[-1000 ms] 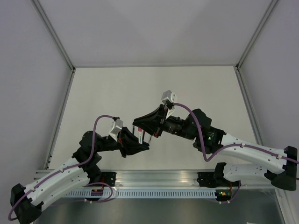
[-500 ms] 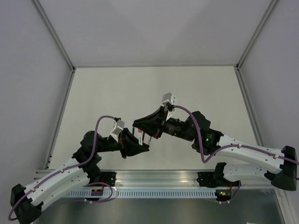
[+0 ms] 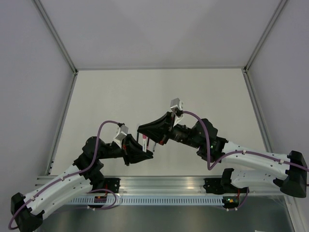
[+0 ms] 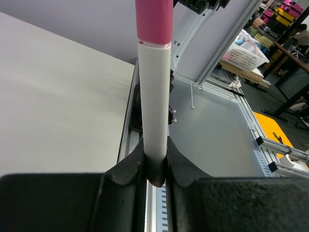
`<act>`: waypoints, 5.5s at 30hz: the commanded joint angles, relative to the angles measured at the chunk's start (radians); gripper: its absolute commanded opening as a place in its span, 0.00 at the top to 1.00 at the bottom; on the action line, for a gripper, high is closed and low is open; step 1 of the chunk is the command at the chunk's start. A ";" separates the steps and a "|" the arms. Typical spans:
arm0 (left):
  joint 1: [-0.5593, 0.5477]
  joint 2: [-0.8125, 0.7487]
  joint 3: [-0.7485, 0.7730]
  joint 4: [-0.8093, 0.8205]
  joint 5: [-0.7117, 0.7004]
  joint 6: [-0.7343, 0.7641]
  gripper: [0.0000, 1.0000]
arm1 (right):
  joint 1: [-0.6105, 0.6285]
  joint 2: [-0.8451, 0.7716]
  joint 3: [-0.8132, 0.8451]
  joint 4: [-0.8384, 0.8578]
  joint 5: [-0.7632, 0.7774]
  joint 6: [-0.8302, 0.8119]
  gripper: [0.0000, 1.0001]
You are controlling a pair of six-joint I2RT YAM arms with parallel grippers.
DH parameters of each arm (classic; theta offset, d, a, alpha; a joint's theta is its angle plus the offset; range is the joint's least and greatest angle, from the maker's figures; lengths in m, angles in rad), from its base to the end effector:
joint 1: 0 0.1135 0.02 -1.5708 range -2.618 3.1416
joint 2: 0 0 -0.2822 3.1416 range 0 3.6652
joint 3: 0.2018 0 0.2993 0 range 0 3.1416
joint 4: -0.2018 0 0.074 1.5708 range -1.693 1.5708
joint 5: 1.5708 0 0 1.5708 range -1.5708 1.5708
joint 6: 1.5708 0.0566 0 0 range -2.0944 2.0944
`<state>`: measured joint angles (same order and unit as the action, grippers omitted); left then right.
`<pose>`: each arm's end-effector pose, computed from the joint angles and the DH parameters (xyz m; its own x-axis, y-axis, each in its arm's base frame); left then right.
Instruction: Insert the pens into the pen caps
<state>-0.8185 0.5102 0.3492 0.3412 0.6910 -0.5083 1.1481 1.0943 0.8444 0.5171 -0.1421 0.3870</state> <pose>0.1025 -0.1623 0.2846 -0.3754 -0.1478 -0.9150 0.9254 -0.0036 -0.3790 0.1219 0.2905 0.3842 -0.2616 0.3292 -0.9073 -0.9288 0.1698 0.3294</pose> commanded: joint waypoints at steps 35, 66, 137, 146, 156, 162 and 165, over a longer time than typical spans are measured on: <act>0.002 0.005 0.263 0.027 -0.212 0.030 0.98 | 0.076 0.032 -0.208 0.014 -0.111 0.101 1.00; 0.002 -0.033 0.375 0.013 -0.145 0.027 0.98 | 0.147 0.091 -0.237 0.130 -0.304 0.164 1.00; 0.001 0.011 0.186 0.275 -0.286 -0.133 0.98 | 0.229 -0.113 -0.048 -0.131 0.145 -0.200 0.28; 0.001 0.001 0.148 0.386 -0.301 -0.213 0.98 | 0.231 0.010 0.005 0.046 0.101 -0.168 0.39; 0.001 -0.070 0.139 0.320 -0.321 -0.174 0.98 | 0.229 0.130 0.053 0.146 0.101 -0.112 0.49; 0.002 -0.079 0.132 0.315 -0.327 -0.168 0.98 | 0.229 0.164 0.059 0.199 0.079 -0.091 0.52; 0.002 -0.084 0.125 0.314 -0.331 -0.161 0.98 | 0.229 0.171 0.061 0.227 0.065 -0.080 0.52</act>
<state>-0.8192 0.4347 0.4870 0.6521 0.3916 -0.6868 1.3727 1.2560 0.8570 0.6483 -0.0471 0.2813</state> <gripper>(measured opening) 0.210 0.483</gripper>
